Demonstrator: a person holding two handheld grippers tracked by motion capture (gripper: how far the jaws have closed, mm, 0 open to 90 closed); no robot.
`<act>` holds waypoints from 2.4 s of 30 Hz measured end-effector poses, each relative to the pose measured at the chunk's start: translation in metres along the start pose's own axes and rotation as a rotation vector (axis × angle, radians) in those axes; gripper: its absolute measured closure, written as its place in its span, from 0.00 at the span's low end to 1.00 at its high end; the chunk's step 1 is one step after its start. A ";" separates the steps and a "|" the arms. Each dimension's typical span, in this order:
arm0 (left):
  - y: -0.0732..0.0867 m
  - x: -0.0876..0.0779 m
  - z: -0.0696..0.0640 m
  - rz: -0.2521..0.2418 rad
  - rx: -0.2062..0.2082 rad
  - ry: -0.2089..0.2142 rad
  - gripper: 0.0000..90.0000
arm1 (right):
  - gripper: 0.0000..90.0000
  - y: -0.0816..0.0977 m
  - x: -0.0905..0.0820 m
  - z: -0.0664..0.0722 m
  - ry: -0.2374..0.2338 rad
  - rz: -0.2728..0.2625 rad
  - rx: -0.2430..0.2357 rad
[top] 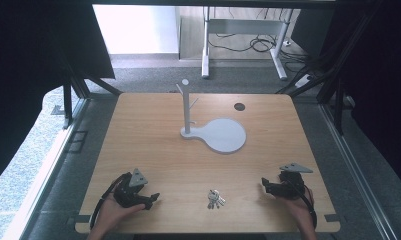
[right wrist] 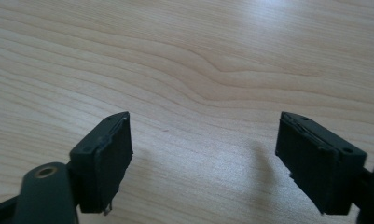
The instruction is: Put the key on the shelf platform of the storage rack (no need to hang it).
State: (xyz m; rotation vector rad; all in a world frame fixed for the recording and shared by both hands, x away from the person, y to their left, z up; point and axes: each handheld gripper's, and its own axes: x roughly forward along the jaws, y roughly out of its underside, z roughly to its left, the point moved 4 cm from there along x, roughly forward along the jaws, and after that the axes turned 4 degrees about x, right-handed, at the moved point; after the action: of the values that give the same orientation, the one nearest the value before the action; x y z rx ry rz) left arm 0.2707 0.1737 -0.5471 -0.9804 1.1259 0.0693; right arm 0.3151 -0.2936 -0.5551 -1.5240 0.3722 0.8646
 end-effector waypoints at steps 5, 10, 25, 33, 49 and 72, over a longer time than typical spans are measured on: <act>0.000 -0.001 -0.001 -0.001 -0.004 -0.002 0.24 | 0.26 0.000 -0.005 0.004 -0.031 -0.009 -0.017; 0.002 -0.001 0.003 0.000 -0.017 -0.005 0.24 | 0.30 -0.003 -0.016 0.012 -0.107 -0.015 -0.015; 0.000 -0.005 0.002 -0.016 -0.016 -0.009 0.24 | 0.33 -0.023 -0.031 0.079 -0.187 0.108 -0.196; 0.000 -0.005 0.000 -0.021 -0.011 -0.004 0.24 | 0.33 -0.024 -0.016 0.129 -0.242 0.183 -0.312; 0.001 -0.007 0.004 -0.024 -0.016 -0.002 0.24 | 0.35 -0.020 0.014 0.187 -0.246 0.254 -0.389; 0.001 -0.006 0.004 -0.024 -0.016 0.000 0.24 | 0.45 -0.020 0.016 0.196 -0.216 0.260 -0.409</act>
State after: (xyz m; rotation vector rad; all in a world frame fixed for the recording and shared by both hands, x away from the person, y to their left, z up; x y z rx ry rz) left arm 0.2701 0.1795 -0.5427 -1.0081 1.1150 0.0593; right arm 0.2810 -0.0997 -0.5395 -1.7555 0.2460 1.3608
